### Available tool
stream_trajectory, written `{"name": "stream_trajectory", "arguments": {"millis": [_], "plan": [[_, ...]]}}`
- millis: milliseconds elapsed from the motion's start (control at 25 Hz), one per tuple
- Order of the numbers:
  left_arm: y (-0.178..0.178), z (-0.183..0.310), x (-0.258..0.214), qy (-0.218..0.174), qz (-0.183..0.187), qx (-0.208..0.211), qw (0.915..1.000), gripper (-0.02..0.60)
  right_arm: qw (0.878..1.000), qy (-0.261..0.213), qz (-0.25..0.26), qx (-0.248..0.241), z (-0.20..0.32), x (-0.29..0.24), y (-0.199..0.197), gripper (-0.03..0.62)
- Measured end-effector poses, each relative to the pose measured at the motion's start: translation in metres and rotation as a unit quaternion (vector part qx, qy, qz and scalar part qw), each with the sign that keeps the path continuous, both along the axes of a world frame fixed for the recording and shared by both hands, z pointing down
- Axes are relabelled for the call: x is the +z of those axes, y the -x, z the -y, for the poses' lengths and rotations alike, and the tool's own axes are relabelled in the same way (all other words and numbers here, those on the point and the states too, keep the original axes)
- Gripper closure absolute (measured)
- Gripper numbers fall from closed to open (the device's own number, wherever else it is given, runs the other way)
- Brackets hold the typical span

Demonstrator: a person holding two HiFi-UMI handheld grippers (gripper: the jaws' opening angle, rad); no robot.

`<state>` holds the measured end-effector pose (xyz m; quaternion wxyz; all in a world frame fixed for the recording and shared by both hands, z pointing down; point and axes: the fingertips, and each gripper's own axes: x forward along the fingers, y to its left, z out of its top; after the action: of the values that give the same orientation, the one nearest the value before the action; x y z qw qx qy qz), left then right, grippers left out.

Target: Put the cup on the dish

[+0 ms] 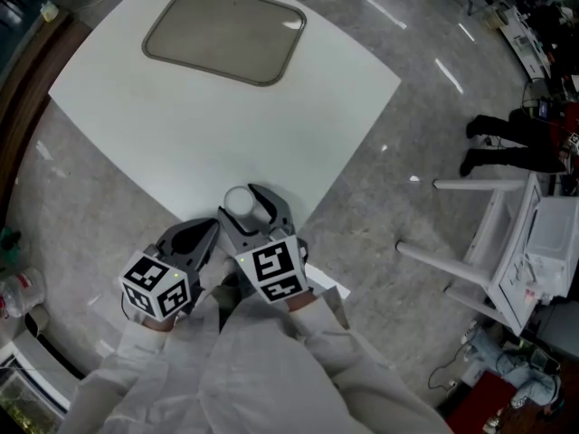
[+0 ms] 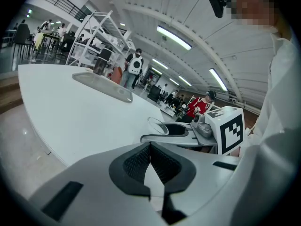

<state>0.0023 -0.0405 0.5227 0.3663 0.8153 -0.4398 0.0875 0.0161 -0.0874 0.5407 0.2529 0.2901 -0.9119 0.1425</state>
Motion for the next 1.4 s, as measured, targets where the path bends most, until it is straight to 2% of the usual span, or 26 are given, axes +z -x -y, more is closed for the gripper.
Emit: {"name": "stream_trajectory", "arguments": {"millis": [400, 760, 1080, 1400], "plan": [[0.017, 0.016, -0.006, -0.016, 0.005, -0.017, 0.9997, 0.574, 1.000, 0.013, 0.000, -0.012, 0.004, -0.006, 0.003, 0.321], [0.031, 0.027, -0.031, -0.050, 0.022, -0.051, 0.9972, 0.574, 0.999, -0.026, 0.029, -0.010, 0.018, -0.052, -0.012, 0.321], [0.013, 0.040, -0.066, -0.095, 0.052, -0.033, 0.9936, 0.574, 0.998, -0.056, 0.037, -0.014, 0.024, -0.084, -0.021, 0.321], [0.021, 0.063, -0.079, -0.115, 0.053, -0.021, 0.9918, 0.574, 0.997, -0.069, 0.043, -0.010, 0.043, -0.100, -0.004, 0.321]]}}
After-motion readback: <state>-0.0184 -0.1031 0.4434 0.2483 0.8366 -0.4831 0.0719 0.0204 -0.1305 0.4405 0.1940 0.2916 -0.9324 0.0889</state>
